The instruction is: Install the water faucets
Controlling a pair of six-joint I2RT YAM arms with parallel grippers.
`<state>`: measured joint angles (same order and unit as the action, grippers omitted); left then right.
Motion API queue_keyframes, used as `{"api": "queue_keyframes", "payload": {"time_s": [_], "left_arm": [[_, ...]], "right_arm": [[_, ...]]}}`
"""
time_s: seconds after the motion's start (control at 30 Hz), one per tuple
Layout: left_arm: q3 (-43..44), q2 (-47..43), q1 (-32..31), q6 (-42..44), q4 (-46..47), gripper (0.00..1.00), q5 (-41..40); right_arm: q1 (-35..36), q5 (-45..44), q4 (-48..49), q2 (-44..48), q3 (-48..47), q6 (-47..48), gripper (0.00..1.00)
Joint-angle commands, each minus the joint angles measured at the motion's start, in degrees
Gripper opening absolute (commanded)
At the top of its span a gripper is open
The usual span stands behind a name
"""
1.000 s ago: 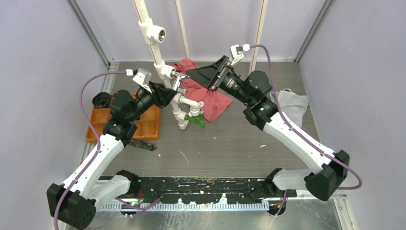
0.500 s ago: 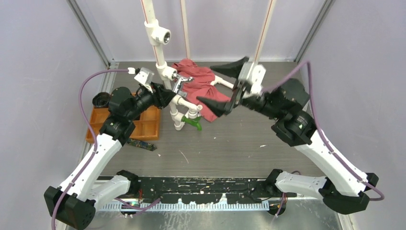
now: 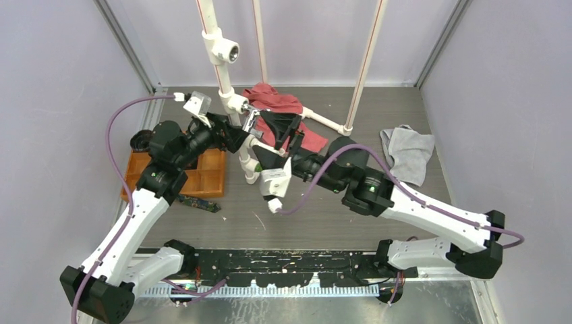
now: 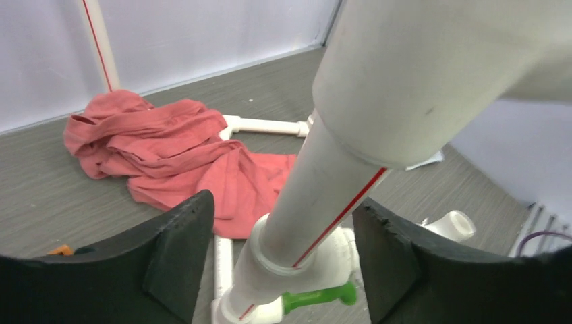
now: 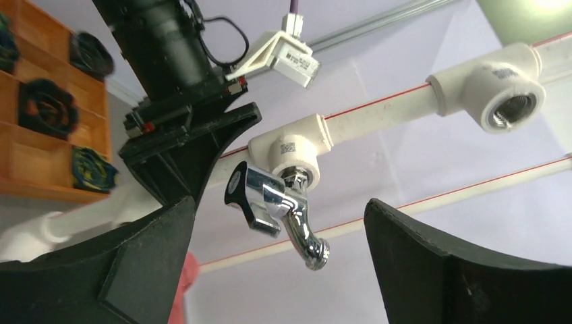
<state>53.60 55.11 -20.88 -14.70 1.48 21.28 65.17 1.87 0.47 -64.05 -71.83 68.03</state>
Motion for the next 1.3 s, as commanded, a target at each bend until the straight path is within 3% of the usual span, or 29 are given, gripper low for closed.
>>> {"api": "queue_keyframes", "payload": {"time_s": [0.0, 0.17, 0.3, 0.43, 0.57, 0.7, 1.0, 1.17, 1.27], "left_arm": [[3.4, -2.4, 0.3, -4.1, 4.1, 0.8, -0.3], [3.3, -2.9, 0.3, -3.4, 2.9, 0.94, 0.1], [2.7, -3.6, 0.3, -3.1, 2.7, 0.97, 0.6], [2.2, -4.1, 0.2, -2.6, 2.4, 0.97, 0.6], [1.9, -4.3, 0.3, -2.0, 2.1, 0.97, 0.8], [1.5, -4.3, 0.2, -1.9, 2.3, 0.96, 1.0], [0.9, -4.0, 0.2, -2.3, 3.2, 0.95, 2.3], [0.6, -4.0, 0.2, -2.6, 3.4, 0.94, 3.0], [0.9, -3.5, 0.2, -2.7, 3.0, 0.93, 3.9]], "right_arm": [[1.2, -8.2, 9.8, -3.8, -1.3, 15.7, 0.99], [1.2, -12.3, 13.4, -8.7, -1.1, 24.0, 0.9], [1.2, -12.0, 17.7, -10.3, -0.1, 27.9, 0.82], [1.2, -11.7, 21.6, -11.0, 0.4, 28.5, 0.67], [1.2, -11.6, 17.0, -11.0, -2.9, 22.5, 0.46], [1.2, -10.7, 13.6, -10.9, -5.4, 14.5, 0.33], [1.1, -6.9, 3.6, -11.8, -18.2, -21.6, 0.32], [0.9, -6.2, -4.0, -13.9, -25.1, -39.4, 0.29], [-0.8, -5.8, -4.8, -14.7, -27.1, -51.0, 0.22]]}}
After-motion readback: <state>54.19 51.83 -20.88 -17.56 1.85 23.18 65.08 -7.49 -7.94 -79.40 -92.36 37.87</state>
